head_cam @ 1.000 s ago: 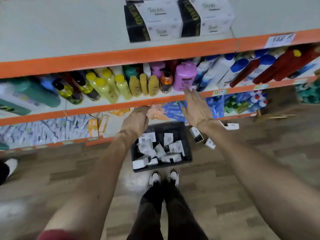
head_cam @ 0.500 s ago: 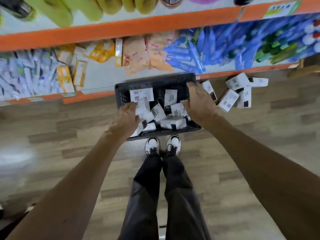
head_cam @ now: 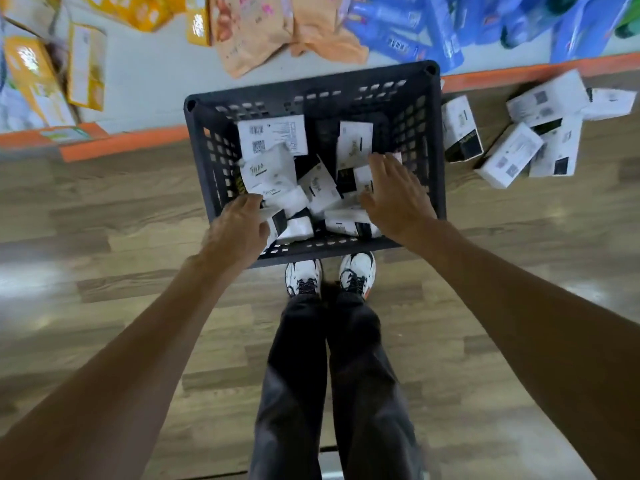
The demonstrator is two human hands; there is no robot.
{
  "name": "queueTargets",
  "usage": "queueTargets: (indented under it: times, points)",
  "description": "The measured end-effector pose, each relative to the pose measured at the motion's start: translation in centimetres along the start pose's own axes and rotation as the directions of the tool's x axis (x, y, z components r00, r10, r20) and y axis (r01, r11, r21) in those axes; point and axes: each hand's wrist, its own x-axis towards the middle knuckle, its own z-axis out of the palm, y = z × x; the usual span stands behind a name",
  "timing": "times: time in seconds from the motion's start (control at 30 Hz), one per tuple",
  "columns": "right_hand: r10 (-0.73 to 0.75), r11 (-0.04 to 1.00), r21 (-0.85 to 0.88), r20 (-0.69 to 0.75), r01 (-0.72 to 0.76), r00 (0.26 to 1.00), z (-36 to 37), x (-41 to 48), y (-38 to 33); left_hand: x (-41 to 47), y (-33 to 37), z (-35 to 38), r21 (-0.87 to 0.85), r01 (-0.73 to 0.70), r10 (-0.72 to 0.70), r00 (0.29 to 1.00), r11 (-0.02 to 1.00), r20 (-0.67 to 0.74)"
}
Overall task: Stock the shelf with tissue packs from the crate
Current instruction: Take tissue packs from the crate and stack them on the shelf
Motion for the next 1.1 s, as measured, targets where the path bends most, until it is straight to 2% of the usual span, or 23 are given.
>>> queueTargets:
  times: [0.17,0.33,0.5,0.73,0.93,1.1]
  points:
    - [0.009,1.0,-0.011,0.017,-0.009,1.0,4.0,1.8,1.4,2.5,-0.8,3.3,0.03,-0.015,0.014,0.999,0.999,0.039]
    - [0.01,0.999,-0.053,0.07,-0.006,0.998,6.8,3.3,2.7,4.2,-2.1,5.0,0.144,0.019,-0.028,0.998,0.989,0.062]
    - [0.048,0.99,-0.141,0.176,-0.023,0.983,8.4,4.2,3.5,4.9,-2.8,5.6,0.234,0.051,-0.094,0.98,0.971,0.176]
    - [0.137,0.964,-0.264,0.391,-0.032,0.91,10.6,3.9,3.8,4.6,-3.4,7.0,0.318,0.02,-0.094,0.971,0.948,0.219]
    - [0.209,0.944,-0.323,0.412,-0.073,0.887,11.3,4.1,3.5,4.8,-3.6,7.7,0.357,-0.014,-0.065,0.976,0.934,0.208]
    - [0.321,0.923,-0.353,0.479,-0.156,0.817,10.8,4.8,3.1,4.6,-3.9,8.0,0.342,-0.038,-0.024,0.984,0.939,0.174]
